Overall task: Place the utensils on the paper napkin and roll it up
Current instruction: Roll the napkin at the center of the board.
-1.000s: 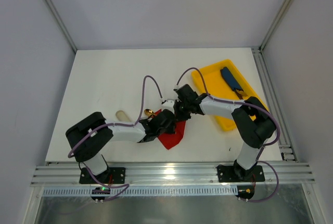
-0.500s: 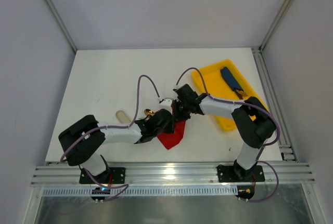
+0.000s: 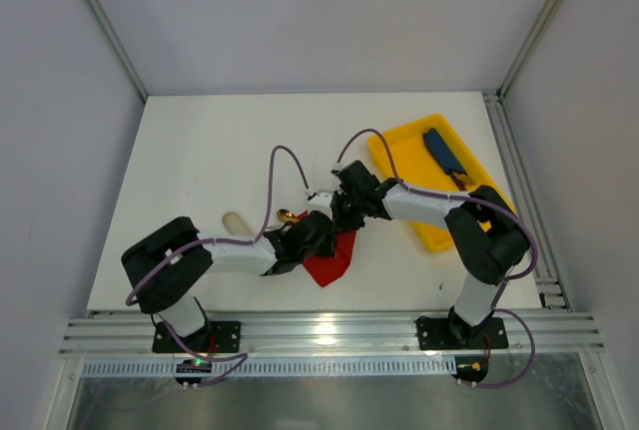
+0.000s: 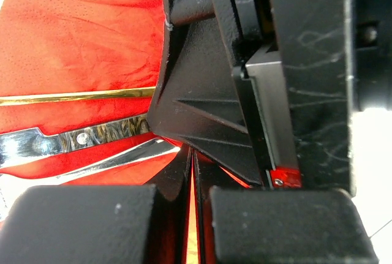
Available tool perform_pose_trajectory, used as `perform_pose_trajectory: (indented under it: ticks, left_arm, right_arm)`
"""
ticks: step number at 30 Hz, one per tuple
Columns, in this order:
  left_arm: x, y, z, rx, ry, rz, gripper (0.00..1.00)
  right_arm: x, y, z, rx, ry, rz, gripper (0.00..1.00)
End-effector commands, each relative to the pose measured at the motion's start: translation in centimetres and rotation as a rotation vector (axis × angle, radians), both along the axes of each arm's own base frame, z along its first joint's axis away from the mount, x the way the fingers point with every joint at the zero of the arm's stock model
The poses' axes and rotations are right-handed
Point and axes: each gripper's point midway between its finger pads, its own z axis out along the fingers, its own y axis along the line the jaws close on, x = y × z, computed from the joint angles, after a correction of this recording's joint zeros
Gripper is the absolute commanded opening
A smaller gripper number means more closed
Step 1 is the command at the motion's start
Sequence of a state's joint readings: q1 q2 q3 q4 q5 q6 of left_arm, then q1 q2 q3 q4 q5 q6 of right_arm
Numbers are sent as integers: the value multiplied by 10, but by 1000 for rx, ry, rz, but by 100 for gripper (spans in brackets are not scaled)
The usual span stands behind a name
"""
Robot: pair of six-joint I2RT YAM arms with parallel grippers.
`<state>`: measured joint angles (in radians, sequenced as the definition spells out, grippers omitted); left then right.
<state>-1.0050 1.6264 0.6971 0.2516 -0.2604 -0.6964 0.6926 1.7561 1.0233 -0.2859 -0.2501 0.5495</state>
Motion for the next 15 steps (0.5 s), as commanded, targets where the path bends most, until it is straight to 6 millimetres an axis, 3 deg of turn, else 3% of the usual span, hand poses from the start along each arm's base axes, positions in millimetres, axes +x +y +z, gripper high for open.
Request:
perform_pose_trajectory:
  ticks: [1,15]
  left_arm:
    - [20,-18,25,-78,-86,11,0]
    - [20,-8,15,-44,-72,46,0]
  right_arm:
    - [4,12,14,36,-26,28,4]
    - [3,12,14,28,-24,49,5]
